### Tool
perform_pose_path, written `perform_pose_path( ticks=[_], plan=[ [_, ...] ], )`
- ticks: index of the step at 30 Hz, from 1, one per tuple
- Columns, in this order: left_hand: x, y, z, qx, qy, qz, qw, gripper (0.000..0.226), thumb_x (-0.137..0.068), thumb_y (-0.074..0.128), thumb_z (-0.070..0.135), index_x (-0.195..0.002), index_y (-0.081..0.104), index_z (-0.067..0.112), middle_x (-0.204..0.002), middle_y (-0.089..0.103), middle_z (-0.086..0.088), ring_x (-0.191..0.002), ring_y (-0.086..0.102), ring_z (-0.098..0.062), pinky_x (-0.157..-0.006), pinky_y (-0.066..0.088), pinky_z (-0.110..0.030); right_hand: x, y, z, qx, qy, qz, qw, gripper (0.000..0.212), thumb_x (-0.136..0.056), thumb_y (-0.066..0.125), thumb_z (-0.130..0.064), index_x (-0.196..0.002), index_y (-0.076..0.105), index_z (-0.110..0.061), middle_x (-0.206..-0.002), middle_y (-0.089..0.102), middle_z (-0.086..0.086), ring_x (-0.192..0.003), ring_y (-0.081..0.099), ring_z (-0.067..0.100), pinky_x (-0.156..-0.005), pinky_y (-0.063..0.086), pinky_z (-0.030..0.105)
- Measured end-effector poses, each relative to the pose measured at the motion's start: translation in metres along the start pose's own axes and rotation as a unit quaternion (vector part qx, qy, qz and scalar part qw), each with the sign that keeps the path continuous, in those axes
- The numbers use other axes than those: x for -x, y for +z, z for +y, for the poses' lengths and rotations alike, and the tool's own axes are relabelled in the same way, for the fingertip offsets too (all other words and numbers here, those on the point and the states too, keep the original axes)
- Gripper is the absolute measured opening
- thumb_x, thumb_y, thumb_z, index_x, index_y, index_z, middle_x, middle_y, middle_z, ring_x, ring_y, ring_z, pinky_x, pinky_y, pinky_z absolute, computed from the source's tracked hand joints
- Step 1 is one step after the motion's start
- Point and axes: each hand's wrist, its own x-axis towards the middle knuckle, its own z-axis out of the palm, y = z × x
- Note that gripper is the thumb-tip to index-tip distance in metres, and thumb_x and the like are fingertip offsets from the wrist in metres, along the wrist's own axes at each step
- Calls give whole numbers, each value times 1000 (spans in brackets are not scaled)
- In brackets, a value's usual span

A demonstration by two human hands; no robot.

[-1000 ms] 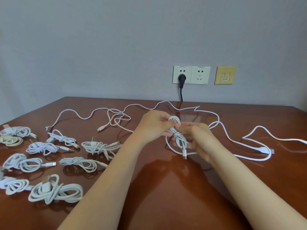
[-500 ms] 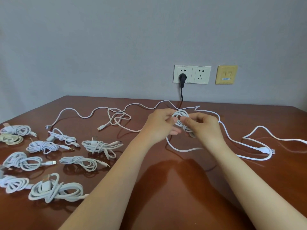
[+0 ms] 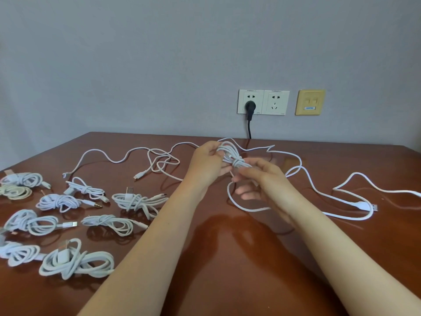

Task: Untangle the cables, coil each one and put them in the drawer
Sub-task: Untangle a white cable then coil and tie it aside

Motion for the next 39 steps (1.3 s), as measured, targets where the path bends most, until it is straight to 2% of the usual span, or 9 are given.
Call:
perform_pose_path(
  ticks=[3, 7, 11, 13, 19, 24, 28, 32, 39],
  plan=[
    [-1, -4, 5, -36, -44, -18, 998, 34, -94, 28, -7, -95, 54, 16, -87, 60, -1, -73, 60, -10, -73, 52, -21, -1, 2, 2, 20, -51, 43, 998, 18, -87, 60, -1, -98, 49, -12, -75, 60, 3, -40, 51, 2, -42, 44, 15],
    [-2, -16, 8, -185, -8, -41, 982, 42, -86, 42, -8, -112, 52, 24, -119, 53, -1, -101, 52, -12, -84, 43, -24, -4, 2, 8, 70, -78, 64, 992, 23, -83, 63, 1, -94, 49, -14, -72, 58, 0, -42, 49, 3, -47, 44, 17],
    [2, -24, 4, -407, 152, -96, 896, 53, -79, 59, 3, -126, 50, 26, -131, 46, 6, -119, 44, -7, -96, 34, -20, -9, 0, 16, 164, -133, 98, 973, 35, -78, 67, 0, -82, 49, -30, -77, 60, -10, -63, 52, 7, -67, 44, 25],
    [1, -23, -1, -469, 180, -125, 855, 51, -78, 68, 15, -125, 53, 27, -128, 52, 7, -119, 47, -12, -102, 35, -30, -8, 1, 18, 192, -158, 94, 964, 38, -76, 67, 2, -82, 50, -31, -80, 60, -15, -69, 55, 3, -69, 44, 16],
    [0, -31, 0, -455, 125, -137, 871, 38, -78, 72, 15, -112, 62, 27, -98, 63, 8, -93, 58, -12, -80, 42, -23, -8, 9, 20, 225, -186, 85, 953, 35, -75, 71, -2, -99, 53, -21, -88, 60, -14, -76, 57, 6, -64, 40, 5],
    [0, -55, 12, -584, 101, -28, 805, 26, -80, 67, 14, -102, 66, 27, -111, 64, 1, -107, 56, -21, -88, 44, -33, -10, 24, 24, 286, -144, 43, 946, 53, -82, 62, -6, -130, 39, -15, -99, 53, -4, -74, 53, 11, -65, 38, 13],
    [0, -74, 11, -673, 14, 30, 739, 32, -84, 57, 7, -107, 65, 27, -121, 60, -2, -113, 54, -25, -95, 39, -36, -7, 34, 34, 475, -153, -26, 866, 55, -90, 53, -18, -141, 31, -21, -137, 41, 3, -111, 43, 21, -95, 32, 27],
    [0, -77, 7, -687, -92, 78, 716, 32, -85, 52, 2, -113, 62, 14, -121, 59, -9, -116, 52, -30, -110, 27, -49, -4, 40, 38, 601, -181, 14, 778, 50, -94, 41, -22, -142, 27, -26, -148, 23, -1, -131, 24, 24, -101, 23, 33],
    [-1, -79, 1, -683, -173, 119, 700, 35, -90, 47, 8, -125, 52, 9, -131, 52, -12, -124, 47, -32, -111, 25, -48, -9, 40, 40, 619, -212, 2, 756, 57, -88, 42, -10, -141, 33, -28, -153, 17, -6, -137, 16, 20, -103, 19, 32]
  ],
)
